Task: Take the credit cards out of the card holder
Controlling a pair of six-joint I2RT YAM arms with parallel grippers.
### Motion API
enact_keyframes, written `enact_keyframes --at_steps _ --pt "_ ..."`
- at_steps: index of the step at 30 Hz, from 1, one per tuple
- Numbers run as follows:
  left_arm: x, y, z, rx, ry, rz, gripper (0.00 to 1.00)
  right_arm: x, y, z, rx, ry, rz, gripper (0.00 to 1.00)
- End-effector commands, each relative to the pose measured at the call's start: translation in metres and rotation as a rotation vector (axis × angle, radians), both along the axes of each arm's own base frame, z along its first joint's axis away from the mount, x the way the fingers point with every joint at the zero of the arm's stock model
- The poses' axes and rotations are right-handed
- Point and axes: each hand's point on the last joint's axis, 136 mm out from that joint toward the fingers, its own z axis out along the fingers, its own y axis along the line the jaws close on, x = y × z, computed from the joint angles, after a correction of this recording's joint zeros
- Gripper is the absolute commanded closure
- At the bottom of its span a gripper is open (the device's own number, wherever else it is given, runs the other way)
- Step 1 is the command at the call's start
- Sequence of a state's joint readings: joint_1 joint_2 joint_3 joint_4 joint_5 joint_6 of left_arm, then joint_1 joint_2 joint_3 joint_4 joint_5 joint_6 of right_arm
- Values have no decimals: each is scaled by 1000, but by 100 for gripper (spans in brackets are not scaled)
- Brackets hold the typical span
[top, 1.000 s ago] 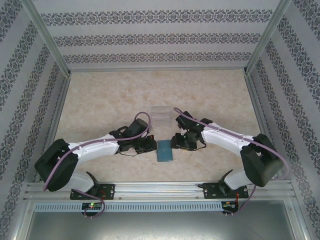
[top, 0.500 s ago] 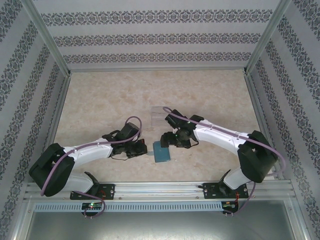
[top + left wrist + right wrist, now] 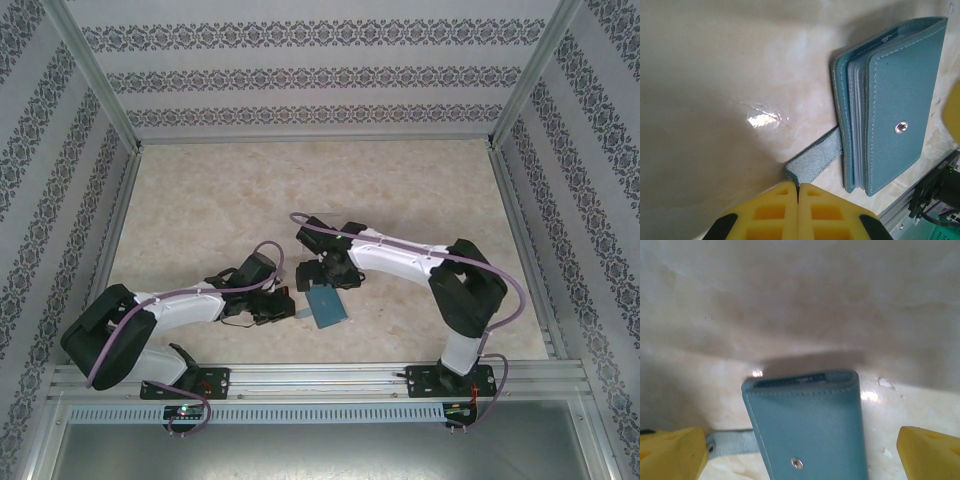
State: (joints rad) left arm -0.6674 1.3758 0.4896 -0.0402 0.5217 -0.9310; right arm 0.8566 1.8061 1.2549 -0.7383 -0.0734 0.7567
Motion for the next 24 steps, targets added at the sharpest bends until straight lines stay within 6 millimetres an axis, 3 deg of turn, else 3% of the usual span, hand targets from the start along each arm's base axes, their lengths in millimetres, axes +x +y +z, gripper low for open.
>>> enact_keyframes --at_steps 1,8,24 --pt "-5 1 -7 -14 11 -17 100 6 -3 -6 -92 -9 -2 2" --pt "-6 2 -10 -17 16 -15 100 7 -7 -21 -161 17 -5 2" --pt "-8 5 -17 -5 26 -8 100 0 -8 -27 -167 49 8 7"
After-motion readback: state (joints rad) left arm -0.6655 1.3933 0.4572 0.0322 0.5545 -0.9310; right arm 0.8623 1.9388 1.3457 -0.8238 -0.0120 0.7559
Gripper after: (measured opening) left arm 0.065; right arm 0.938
